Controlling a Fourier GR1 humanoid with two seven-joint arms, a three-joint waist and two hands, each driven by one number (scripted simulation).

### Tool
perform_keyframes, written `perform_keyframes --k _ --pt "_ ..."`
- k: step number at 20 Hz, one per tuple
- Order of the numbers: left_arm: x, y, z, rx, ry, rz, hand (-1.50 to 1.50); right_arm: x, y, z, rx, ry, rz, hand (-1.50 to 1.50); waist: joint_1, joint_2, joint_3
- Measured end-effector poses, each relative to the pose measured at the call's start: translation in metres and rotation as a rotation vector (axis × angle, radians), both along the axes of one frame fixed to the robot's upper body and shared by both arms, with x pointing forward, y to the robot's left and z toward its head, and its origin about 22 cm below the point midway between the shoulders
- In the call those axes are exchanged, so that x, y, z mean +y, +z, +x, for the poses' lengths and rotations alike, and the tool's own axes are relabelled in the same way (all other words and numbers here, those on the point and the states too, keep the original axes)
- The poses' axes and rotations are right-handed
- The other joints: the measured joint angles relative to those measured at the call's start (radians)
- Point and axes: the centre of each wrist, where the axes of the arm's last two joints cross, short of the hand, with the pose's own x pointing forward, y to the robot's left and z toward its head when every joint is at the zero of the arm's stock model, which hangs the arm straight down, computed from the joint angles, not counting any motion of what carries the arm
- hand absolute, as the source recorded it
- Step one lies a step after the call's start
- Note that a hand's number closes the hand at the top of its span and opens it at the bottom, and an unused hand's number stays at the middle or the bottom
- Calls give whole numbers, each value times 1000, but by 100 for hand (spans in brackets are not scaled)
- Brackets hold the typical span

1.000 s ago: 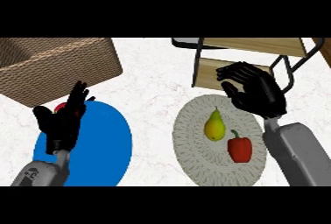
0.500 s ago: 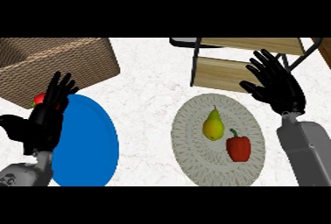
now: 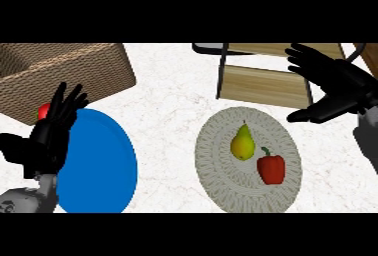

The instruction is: Pick the pear from the placemat and place it in the tiered shelf

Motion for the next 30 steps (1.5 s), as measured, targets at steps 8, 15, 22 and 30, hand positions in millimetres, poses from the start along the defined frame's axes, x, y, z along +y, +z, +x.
perform_keyframes --k 8,15,22,30 --pt "-2 3 3 1 -8 1 0 51 50 4 57 112 -492 -150 6 0 -1" --pt "-5 4 -7 -6 -3 1 0 100 46 3 125 121 -674 -150 5 1 0" --pt "-2 2 -5 0 -5 -4 0 117 19 1 196 139 -892 -150 0 3 0" --pt "-1 -3 -9 -2 5 0 0 116 -15 -5 236 113 -928 -150 -3 2 1"
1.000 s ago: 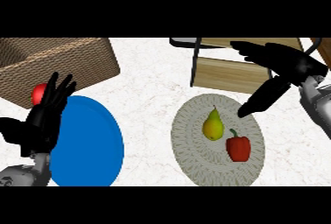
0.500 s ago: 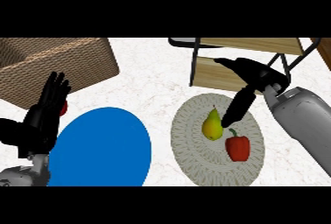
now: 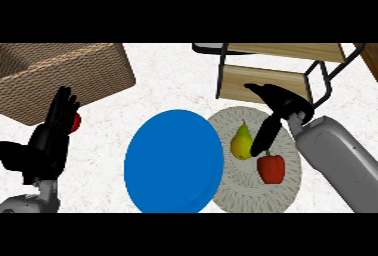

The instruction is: Pick the pear from the placemat and place it in the tiered shelf

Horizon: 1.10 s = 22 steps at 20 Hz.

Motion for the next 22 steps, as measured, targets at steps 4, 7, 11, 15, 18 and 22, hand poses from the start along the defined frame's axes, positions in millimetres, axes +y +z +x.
perform_keyframes --k 4,7,11,15,18,22 --pt "-6 1 -2 4 -5 -3 0 0 -14 -2 2 -3 8 -150 0 0 0" --pt "-4 -1 -4 0 -5 -5 0 -5 -26 2 19 4 0 -150 0 1 0" --pt "1 2 0 5 -2 -7 0 -3 -42 -4 25 6 -2 -150 -1 1 0" --pt "3 3 3 3 4 -2 0 -1 -44 -7 11 2 14 -150 -2 0 0" --pt "0 6 3 2 1 -8 0 -1 -57 -6 0 2 29 -150 0 1 0" --pt "3 -3 7 4 -3 -3 0 0 -70 -10 -9 10 32 -150 -1 1 0"
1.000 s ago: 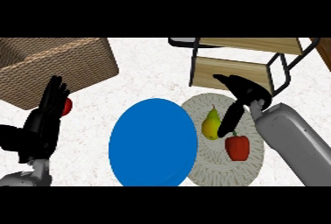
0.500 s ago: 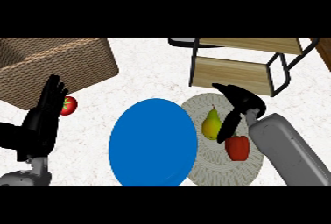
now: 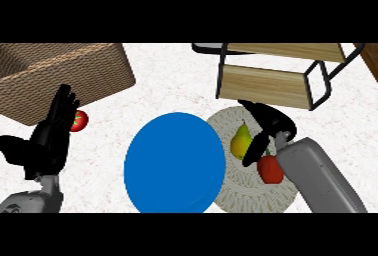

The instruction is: Pick the pear from the placemat and place it in the tiered shelf

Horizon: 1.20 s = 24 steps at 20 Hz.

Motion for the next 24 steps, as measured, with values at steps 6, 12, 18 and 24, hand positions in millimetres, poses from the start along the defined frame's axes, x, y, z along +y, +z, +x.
perform_keyframes --k 6,12,18,24 --pt "4 7 -5 -4 0 2 0 3 -15 8 25 4 13 -150 2 -1 -1" --pt "-1 5 -7 -4 3 2 0 7 -23 9 20 52 -7 150 0 -9 -6" --pt "-7 6 -8 -5 0 -1 0 11 -29 3 -89 106 -58 150 -1 -14 -9" --pt "-3 6 -6 -3 15 -1 0 56 -28 -23 -188 -30 -218 150 -11 -13 -5"
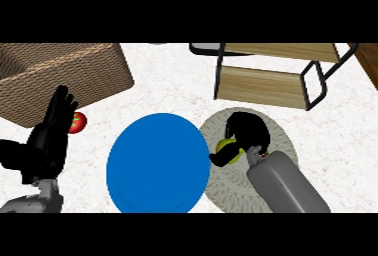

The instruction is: Pick the pear from the placemat and place it in the tiered shelf

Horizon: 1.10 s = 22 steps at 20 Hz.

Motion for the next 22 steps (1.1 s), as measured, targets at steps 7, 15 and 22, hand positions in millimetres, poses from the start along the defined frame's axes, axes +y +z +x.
perform_keyframes --k 7,15,22 --pt "3 -5 -4 -2 0 6 0 37 27 -41 -94 -93 41 150 3 8 4" --pt "4 -3 -3 2 2 2 0 47 109 -67 -364 -148 268 150 2 6 5" --pt "0 -6 -4 -1 2 2 0 30 177 -79 -647 -264 353 150 -4 4 4"
